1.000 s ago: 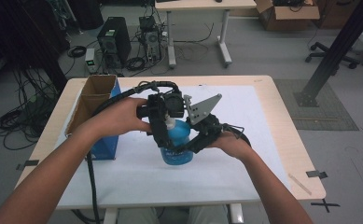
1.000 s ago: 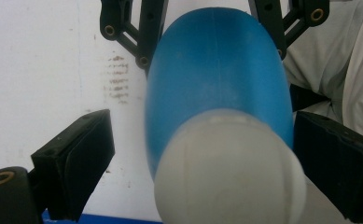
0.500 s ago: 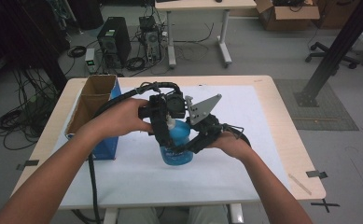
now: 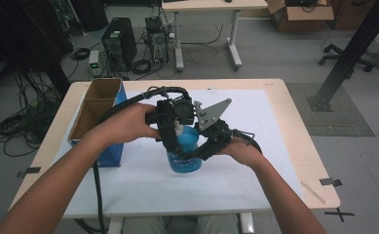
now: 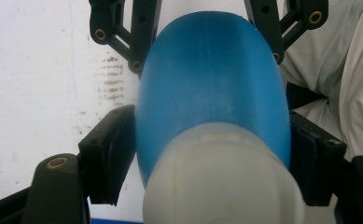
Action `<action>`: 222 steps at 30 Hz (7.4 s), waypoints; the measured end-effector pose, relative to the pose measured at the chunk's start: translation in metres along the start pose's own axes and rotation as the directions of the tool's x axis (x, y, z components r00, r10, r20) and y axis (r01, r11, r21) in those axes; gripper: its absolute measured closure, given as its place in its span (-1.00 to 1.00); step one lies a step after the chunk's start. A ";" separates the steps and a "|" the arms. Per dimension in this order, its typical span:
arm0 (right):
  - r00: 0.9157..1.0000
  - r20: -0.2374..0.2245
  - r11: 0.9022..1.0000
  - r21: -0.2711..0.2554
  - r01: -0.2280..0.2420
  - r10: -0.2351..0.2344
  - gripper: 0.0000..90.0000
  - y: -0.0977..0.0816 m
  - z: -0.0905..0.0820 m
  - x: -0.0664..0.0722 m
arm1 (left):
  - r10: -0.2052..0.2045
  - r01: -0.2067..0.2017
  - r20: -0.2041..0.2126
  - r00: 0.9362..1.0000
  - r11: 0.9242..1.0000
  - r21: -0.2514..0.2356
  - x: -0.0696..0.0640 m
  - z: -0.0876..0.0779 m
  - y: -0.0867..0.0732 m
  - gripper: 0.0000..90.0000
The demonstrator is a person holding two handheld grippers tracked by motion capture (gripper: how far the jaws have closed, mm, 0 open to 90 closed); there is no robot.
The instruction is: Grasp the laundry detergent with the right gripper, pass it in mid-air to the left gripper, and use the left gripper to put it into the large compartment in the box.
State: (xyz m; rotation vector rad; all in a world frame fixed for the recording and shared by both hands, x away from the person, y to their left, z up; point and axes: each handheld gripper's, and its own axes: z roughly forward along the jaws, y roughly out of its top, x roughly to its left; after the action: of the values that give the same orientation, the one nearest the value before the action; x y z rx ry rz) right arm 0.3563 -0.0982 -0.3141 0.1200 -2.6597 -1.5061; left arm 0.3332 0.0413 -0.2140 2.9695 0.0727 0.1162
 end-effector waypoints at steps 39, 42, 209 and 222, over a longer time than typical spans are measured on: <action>1.000 0.002 1.000 -0.003 0.004 -0.004 -0.05 0.000 -0.002 0.000 | 0.006 -0.006 -0.006 1.000 1.000 -0.007 -0.002 -0.004 0.003 -0.16; 1.000 -0.006 1.000 0.009 0.000 0.000 -0.07 0.002 -0.002 0.000 | 0.002 -0.002 -0.002 1.000 1.000 -0.006 -0.002 -0.006 0.005 -0.16; 0.874 0.412 0.790 0.431 -0.435 0.257 -0.83 -0.102 -0.182 0.046 | -0.933 0.964 -0.285 0.221 0.253 -0.081 0.098 0.034 -0.221 -0.16; 0.876 0.406 0.788 0.436 -0.434 0.258 -0.82 -0.102 -0.180 0.047 | -0.944 0.961 -0.245 0.222 0.254 -0.107 0.095 0.025 -0.223 -0.32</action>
State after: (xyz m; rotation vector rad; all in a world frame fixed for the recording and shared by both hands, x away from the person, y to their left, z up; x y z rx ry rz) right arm 0.3320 -0.3086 -0.3079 -0.6225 -3.0445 -0.7165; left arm 0.4208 0.2618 -0.2692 2.3111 1.9399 0.3288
